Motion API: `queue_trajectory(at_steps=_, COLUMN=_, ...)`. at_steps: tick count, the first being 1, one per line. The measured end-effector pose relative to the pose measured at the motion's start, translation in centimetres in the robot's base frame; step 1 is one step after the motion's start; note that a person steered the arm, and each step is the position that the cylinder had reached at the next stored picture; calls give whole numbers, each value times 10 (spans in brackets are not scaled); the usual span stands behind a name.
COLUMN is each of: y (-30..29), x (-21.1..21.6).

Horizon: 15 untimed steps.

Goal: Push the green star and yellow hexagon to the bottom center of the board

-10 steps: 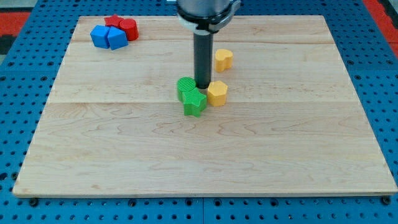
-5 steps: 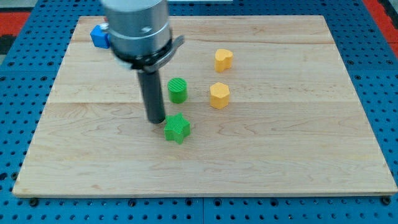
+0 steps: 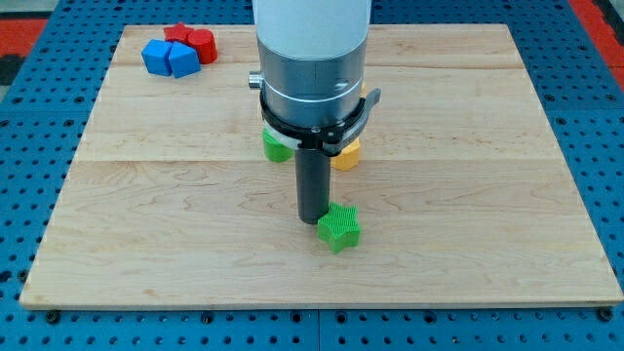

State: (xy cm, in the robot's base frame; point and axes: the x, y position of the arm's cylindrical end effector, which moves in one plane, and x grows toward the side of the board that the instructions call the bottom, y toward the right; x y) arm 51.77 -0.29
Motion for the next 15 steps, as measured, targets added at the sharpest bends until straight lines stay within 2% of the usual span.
queue_trajectory(at_steps=3, y=12, x=-17)
queue_trajectory(at_steps=4, y=14, x=-8)
queue_trajectory(at_steps=6, y=72, x=1)
queue_trajectory(at_steps=7, y=90, x=28)
queue_trajectory(at_steps=8, y=52, x=29)
queue_trajectory(at_steps=9, y=56, x=25)
queue_trajectory(at_steps=11, y=199, x=-87)
queue_trajectory(at_steps=12, y=195, x=-125)
queue_trajectory(at_steps=13, y=171, x=-142)
queue_trajectory(at_steps=14, y=145, x=-142)
queue_trajectory(at_steps=15, y=95, x=-121)
